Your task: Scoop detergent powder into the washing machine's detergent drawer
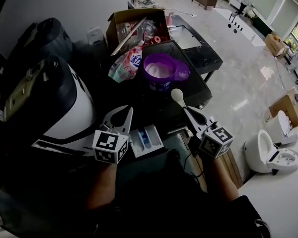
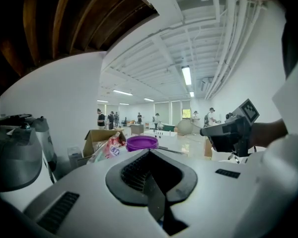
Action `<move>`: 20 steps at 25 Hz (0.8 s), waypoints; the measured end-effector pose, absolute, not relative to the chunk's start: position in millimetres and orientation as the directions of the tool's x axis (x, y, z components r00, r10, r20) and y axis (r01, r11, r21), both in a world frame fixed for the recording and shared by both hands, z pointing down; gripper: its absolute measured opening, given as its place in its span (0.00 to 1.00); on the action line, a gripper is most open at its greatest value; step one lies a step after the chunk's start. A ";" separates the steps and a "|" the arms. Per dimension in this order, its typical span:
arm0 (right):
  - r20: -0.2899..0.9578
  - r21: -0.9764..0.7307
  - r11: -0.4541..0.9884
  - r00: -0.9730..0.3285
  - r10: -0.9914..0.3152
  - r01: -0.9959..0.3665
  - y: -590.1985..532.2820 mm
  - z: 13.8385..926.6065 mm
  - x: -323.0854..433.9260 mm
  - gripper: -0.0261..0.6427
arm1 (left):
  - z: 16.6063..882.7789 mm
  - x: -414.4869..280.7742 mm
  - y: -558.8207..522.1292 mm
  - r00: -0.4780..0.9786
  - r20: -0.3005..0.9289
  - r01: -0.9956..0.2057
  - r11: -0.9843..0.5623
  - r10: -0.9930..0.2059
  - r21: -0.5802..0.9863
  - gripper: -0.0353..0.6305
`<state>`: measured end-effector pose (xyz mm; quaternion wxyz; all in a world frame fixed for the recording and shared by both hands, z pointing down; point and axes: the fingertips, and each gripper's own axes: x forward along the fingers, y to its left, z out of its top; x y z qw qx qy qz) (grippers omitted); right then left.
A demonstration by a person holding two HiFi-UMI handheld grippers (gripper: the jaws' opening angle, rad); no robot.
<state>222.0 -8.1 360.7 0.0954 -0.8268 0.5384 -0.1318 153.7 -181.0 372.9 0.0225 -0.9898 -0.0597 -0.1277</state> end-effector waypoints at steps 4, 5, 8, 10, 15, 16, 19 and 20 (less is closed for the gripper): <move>0.120 -0.296 -0.311 0.288 -0.950 -0.903 -15.4 361.2 273.9 0.07 | 371.9 194.8 -178.9 0.966 0.255 0.030 -0.999 0.036 0.028 0.06; 0.118 -0.296 -0.294 0.271 -0.955 -0.909 -14.7 360.7 287.0 0.07 | 372.8 204.4 -175.9 0.965 0.262 0.011 -0.999 0.019 0.034 0.06; 0.120 -0.312 -0.252 0.225 -0.967 -0.916 -11.7 363.6 323.1 0.07 | 373.1 226.6 -167.9 0.959 0.280 -0.058 -0.997 -0.042 0.049 0.06; 0.125 -0.319 -0.218 0.187 -0.974 -0.922 -10.9 366.1 341.1 0.07 | 371.2 237.1 -162.7 0.956 0.283 -0.095 -0.994 -0.078 0.048 0.06; 0.131 -0.314 -0.130 0.093 -0.987 -0.940 -10.0 368.6 363.2 0.07 | 366.8 249.4 -157.5 0.942 0.289 -0.192 -0.981 -0.173 0.039 0.06; 0.134 -0.310 -0.117 0.078 -0.988 -0.944 -9.5 368.9 365.5 0.07 | 365.6 249.1 -156.3 0.939 0.286 -0.208 -0.977 -0.189 0.038 0.06; 0.140 -0.302 -0.097 0.057 -0.989 -0.949 -10.1 368.6 372.3 0.07 | 366.3 243.0 -155.8 0.931 0.287 -0.244 -0.969 -0.224 0.037 0.06; 0.138 -0.301 -0.096 0.056 -0.989 -0.949 -11.0 367.9 373.3 0.07 | 367.5 239.3 -156.7 0.929 0.289 -0.253 -0.967 -0.231 0.039 0.06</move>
